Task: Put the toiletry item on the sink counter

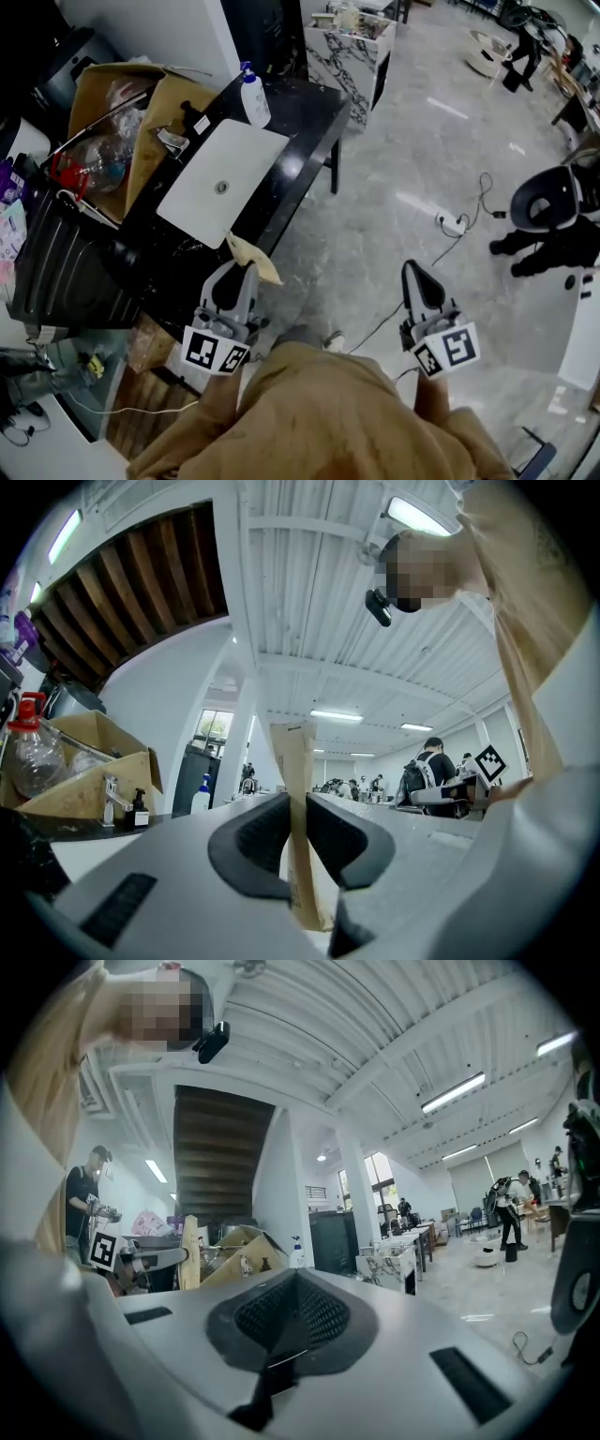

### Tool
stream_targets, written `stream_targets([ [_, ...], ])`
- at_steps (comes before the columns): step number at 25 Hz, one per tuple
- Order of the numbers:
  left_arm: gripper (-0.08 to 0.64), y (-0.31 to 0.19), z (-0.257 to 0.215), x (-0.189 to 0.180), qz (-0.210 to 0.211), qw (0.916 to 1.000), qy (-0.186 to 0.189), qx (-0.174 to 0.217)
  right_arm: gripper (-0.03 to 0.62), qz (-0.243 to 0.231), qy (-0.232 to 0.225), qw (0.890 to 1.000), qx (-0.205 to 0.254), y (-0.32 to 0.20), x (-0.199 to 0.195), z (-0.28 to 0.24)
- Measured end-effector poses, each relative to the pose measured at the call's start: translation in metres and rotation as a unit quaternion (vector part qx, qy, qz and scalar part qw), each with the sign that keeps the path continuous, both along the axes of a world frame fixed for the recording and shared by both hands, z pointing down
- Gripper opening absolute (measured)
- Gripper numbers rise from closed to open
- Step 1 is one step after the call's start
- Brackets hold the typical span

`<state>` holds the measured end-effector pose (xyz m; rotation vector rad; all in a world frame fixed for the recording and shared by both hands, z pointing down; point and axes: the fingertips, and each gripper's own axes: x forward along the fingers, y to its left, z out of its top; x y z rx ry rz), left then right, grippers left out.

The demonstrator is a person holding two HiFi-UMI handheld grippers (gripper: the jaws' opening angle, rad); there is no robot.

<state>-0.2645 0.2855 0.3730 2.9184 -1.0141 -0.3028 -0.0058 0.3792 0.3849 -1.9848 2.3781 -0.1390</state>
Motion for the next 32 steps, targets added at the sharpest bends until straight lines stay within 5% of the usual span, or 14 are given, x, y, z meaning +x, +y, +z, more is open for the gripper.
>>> stream_targets([
  [10,0.044,-0.044,0.017,0.048,0.011,0.9998,0.005,-0.015,0.003,-0.008,-0.003,1.000,-0.028,-0.039,0.035,0.020],
  [24,0.044,-0.283,0.028,0.130,0.026,0.9977,0.045,-0.043,0.003,-0.028,0.048,0.998,-0.035,-0.285,0.086,-0.011],
  [32,0.044,-0.356,0.029,0.175,0.052,0.9959,0.046,-0.057,0.004,0.000,0.019,0.998,-0.062,-0.352,0.122,0.005],
])
